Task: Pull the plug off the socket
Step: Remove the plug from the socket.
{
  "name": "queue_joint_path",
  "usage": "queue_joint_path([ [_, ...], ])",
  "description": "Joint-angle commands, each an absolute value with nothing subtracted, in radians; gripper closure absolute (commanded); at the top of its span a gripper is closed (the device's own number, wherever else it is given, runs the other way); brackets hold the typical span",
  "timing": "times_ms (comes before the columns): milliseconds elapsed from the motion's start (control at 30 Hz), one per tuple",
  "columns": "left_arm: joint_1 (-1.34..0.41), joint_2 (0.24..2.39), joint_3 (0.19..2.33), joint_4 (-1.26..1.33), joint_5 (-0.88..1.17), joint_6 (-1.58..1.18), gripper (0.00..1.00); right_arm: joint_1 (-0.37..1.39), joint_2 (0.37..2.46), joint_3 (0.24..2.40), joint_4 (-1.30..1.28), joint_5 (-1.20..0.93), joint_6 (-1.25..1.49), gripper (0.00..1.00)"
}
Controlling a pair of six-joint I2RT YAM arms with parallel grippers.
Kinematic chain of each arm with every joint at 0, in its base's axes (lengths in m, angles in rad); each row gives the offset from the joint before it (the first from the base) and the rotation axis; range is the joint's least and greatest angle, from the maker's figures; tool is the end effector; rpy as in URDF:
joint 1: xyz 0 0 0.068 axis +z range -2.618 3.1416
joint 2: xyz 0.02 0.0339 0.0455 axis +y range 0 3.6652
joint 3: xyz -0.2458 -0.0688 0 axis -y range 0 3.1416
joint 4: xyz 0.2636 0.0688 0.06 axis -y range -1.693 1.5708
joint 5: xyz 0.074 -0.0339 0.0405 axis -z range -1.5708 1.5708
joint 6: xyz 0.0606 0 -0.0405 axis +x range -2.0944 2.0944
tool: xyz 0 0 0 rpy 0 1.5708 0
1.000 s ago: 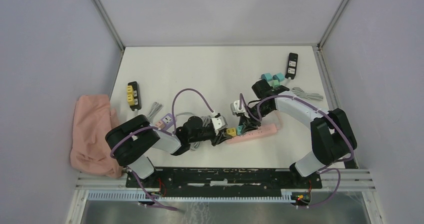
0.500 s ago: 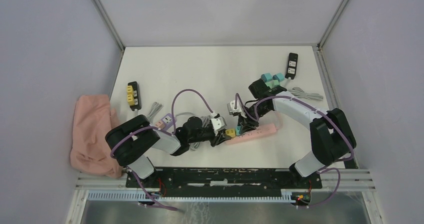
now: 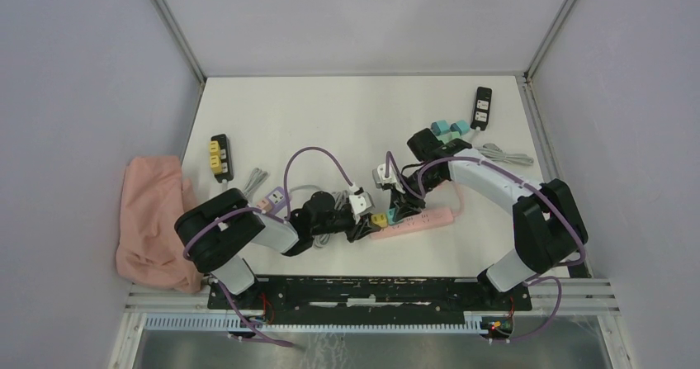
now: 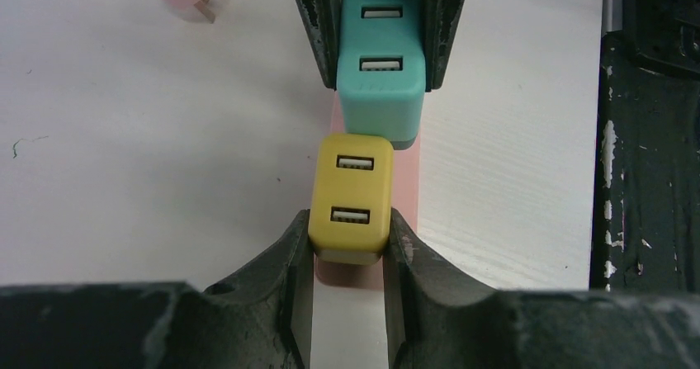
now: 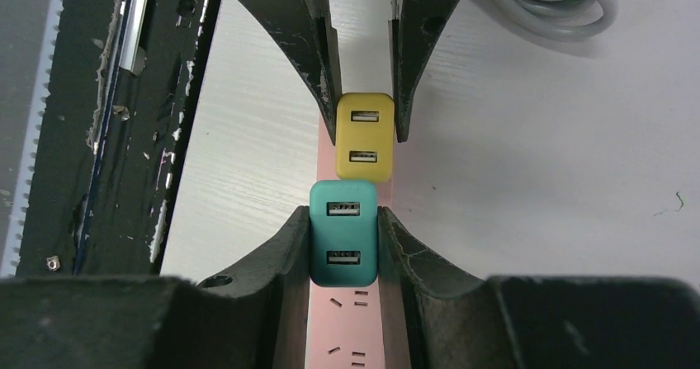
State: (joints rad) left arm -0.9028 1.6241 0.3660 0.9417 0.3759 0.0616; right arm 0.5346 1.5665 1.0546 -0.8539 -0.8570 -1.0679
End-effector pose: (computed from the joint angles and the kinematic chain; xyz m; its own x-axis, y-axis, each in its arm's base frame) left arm 0.1654 -0.2455 0.0860 -0.1341 0.2624 -0.9556 0.9564 0.2867 -0.0555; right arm 0.2359 0.1929 0.1712 0.0022 -0.6653 -0.7465 -0.9627 -0.2033 0.1783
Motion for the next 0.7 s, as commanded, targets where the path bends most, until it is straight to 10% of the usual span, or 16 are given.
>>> queue_joint_path([
  [0,-0.898,1.637,0.371,0.924,0.336,0.072,0.97,0.524,1.553,1.116,-0.846,-1.013,-1.042,1.00],
  [667,-0.898,1.623,0.354,0.940,0.333,0.071,0.97,0.261,1.493,1.177,-0.984,-1.079,-1.082,1.00],
])
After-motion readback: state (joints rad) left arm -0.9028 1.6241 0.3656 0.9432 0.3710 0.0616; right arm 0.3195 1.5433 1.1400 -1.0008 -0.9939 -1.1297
